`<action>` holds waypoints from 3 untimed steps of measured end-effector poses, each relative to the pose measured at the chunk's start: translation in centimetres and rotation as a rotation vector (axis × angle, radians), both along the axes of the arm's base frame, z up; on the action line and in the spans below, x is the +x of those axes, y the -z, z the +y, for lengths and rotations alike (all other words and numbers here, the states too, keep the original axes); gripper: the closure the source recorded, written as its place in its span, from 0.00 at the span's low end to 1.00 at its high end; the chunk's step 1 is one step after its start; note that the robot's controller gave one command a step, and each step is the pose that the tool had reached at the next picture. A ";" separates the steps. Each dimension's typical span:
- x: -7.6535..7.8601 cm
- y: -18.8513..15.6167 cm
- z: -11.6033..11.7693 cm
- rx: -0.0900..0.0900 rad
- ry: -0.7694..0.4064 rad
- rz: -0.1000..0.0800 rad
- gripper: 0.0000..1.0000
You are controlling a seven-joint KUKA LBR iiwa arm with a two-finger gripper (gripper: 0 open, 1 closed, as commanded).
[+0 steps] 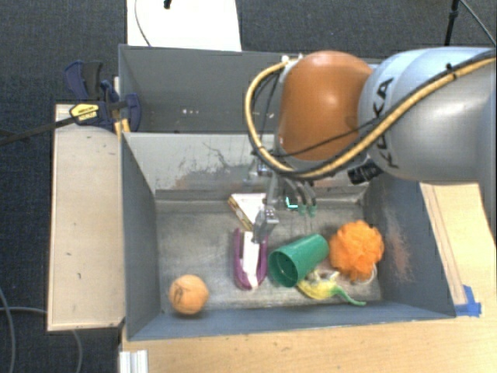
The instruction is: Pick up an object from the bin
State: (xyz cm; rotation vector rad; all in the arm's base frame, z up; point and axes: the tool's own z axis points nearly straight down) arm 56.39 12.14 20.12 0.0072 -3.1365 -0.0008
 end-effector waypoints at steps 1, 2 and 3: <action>0.2 -0.4 -0.1 0.001 0.004 -0.008 0.00; -1.0 4.2 2.9 0.001 -0.187 -0.016 0.00; -3.2 5.4 -3.0 0.002 -0.480 -0.007 0.00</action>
Offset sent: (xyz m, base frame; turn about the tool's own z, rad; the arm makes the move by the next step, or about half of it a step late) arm -0.0356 0.0845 -0.1312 -0.5200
